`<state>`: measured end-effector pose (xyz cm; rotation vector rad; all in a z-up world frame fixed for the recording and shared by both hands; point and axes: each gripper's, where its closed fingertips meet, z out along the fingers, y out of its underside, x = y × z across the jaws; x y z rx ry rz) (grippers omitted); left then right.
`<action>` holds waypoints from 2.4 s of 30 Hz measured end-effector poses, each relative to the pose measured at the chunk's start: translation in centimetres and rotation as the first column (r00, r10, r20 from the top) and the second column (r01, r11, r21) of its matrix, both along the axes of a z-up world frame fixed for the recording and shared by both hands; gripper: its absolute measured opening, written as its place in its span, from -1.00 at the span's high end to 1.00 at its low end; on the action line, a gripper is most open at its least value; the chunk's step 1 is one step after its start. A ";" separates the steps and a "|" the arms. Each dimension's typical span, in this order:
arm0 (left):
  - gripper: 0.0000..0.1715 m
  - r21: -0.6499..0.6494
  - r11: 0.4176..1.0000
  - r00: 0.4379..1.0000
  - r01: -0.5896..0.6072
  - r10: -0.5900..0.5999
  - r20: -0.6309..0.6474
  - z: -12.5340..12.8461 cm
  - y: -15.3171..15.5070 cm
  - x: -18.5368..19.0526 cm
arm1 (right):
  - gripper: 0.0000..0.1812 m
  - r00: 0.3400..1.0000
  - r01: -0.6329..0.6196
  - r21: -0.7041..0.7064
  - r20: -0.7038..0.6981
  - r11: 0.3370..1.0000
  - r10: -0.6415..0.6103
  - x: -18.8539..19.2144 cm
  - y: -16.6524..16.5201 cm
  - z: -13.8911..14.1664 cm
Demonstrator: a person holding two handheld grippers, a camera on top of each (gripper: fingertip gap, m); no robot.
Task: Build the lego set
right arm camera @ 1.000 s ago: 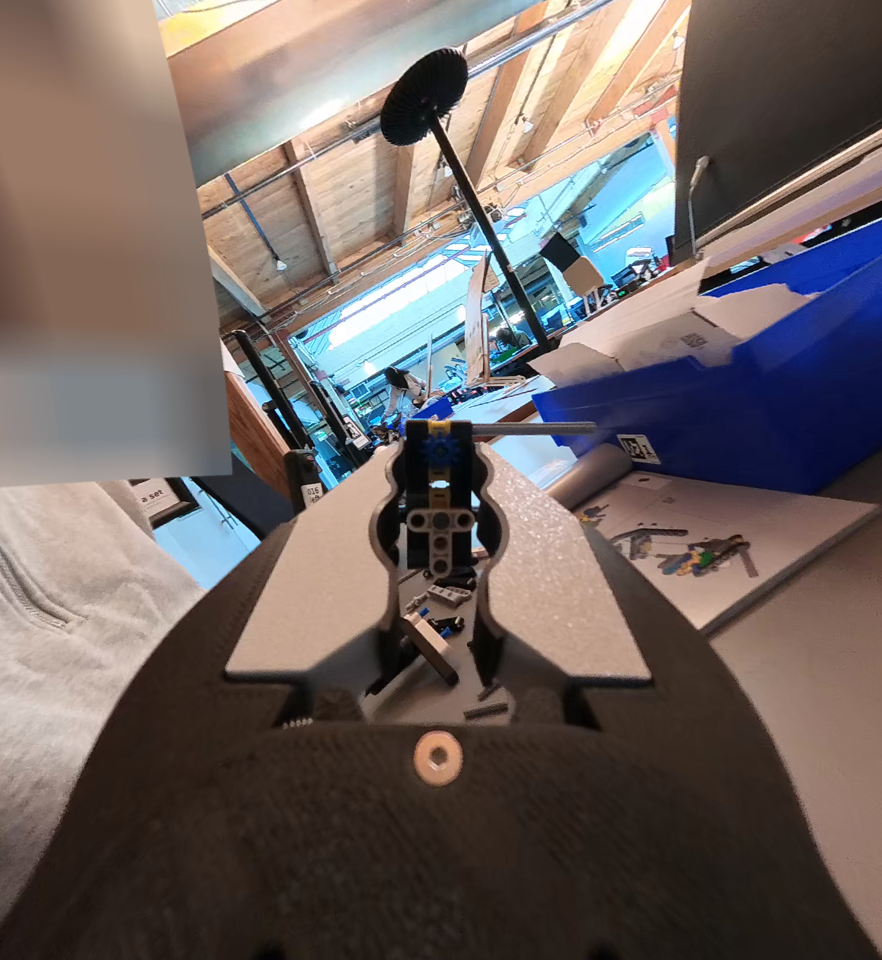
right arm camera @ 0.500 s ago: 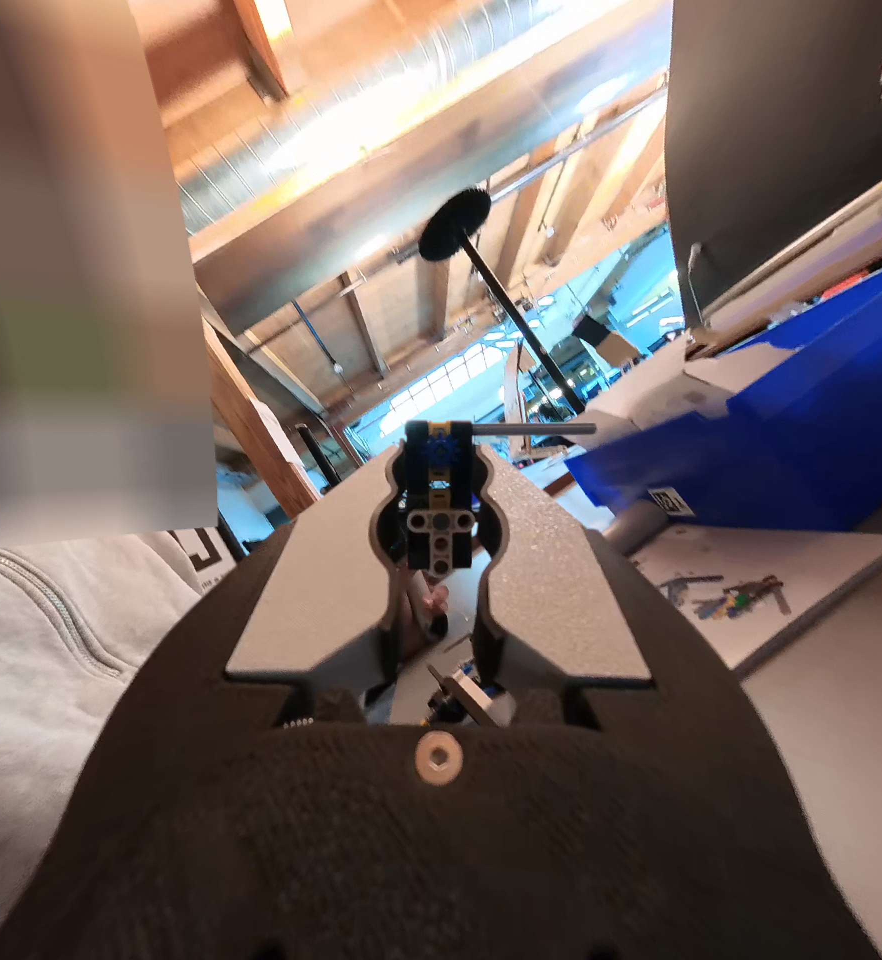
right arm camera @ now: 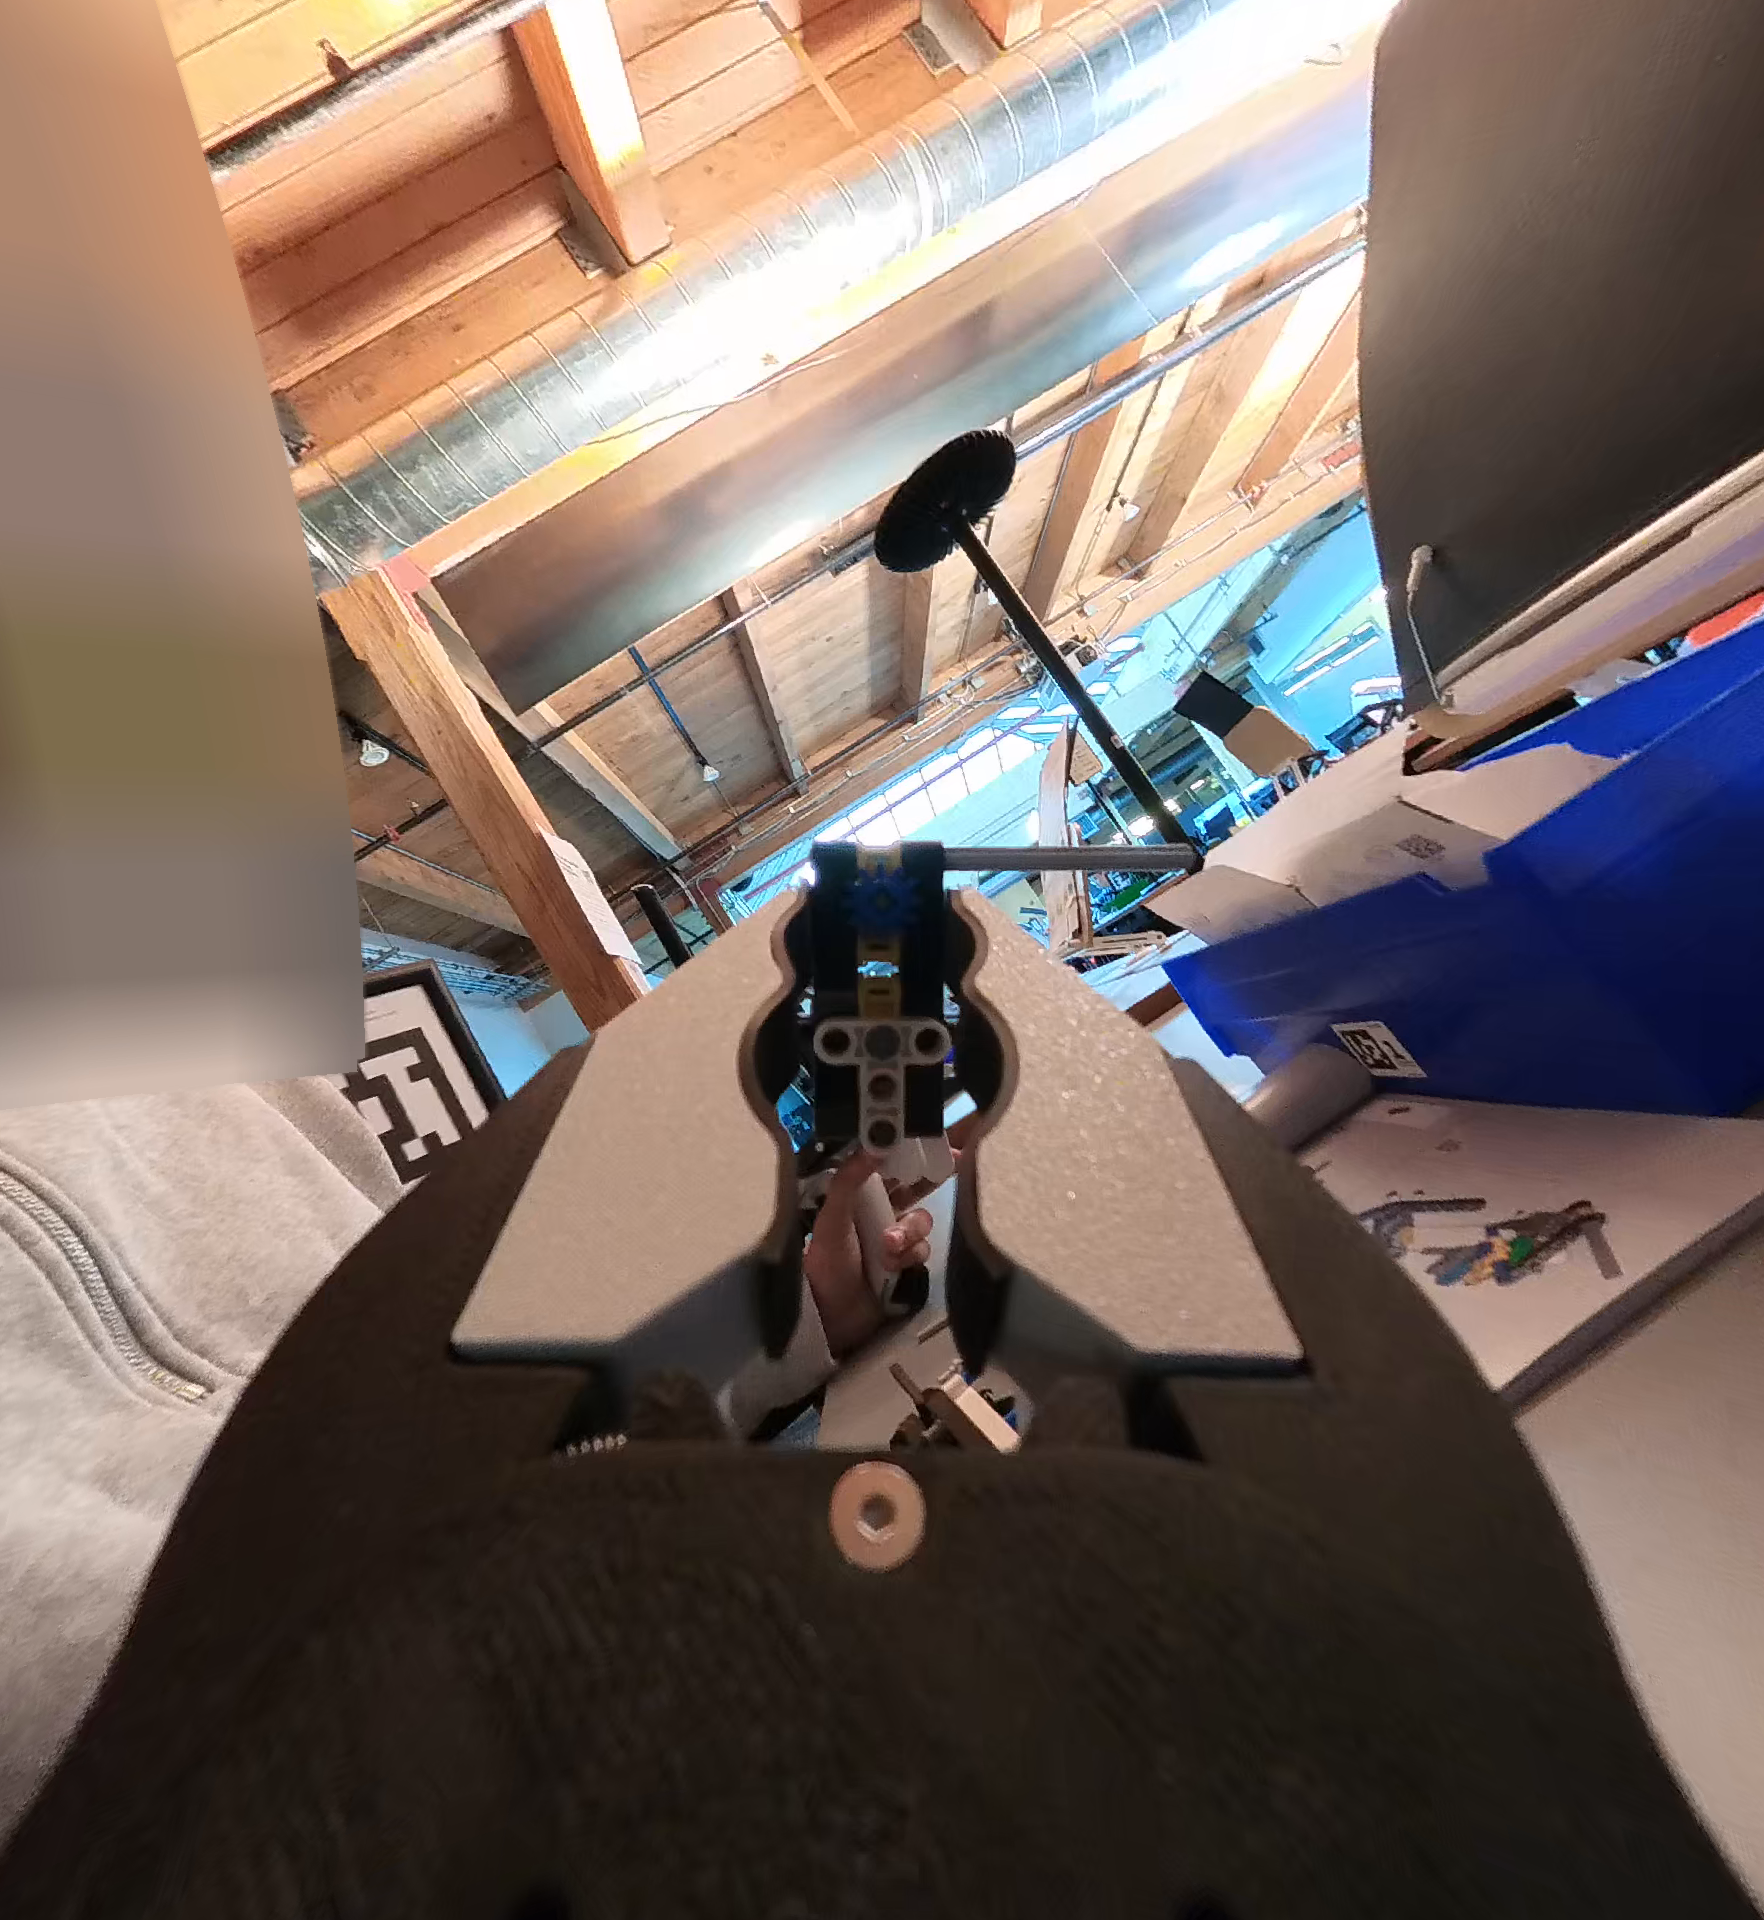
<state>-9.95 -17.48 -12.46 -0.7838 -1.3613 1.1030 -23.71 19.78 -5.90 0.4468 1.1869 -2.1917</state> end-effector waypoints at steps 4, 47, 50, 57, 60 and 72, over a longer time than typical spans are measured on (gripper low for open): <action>0.45 0.002 1.000 1.000 -0.012 0.012 0.001 0.0 -0.2 0.1 | 0.76 1.000 0.000 -0.007 -0.012 1.000 0.000 0.2 0.3 0.4; 0.43 0.038 0.996 0.997 -0.077 0.077 0.011 -0.3 -1.3 0.4 | 0.75 0.972 -0.164 -0.022 0.164 0.986 0.165 0.6 -0.1 0.4; 0.43 0.033 0.997 0.997 -0.075 0.075 0.009 -0.3 -1.2 0.4 | 0.76 0.965 -0.202 -0.012 0.168 0.979 0.201 1.1 -0.5 0.2; 0.43 0.032 0.997 0.997 -0.074 0.074 0.007 -0.2 -1.2 0.4 | 0.75 0.962 -0.194 -0.067 0.182 0.979 0.203 0.7 0.3 0.8; 0.43 0.028 0.997 0.997 -0.074 0.074 0.007 -0.2 -1.1 0.4 | 0.75 0.980 -0.139 -0.009 0.143 0.990 0.139 0.5 0.5 0.6; 0.43 0.033 0.997 0.997 -0.072 0.072 0.007 -0.2 -1.1 0.4 | 0.75 0.988 -0.110 0.042 0.110 0.993 0.105 0.6 0.0 0.2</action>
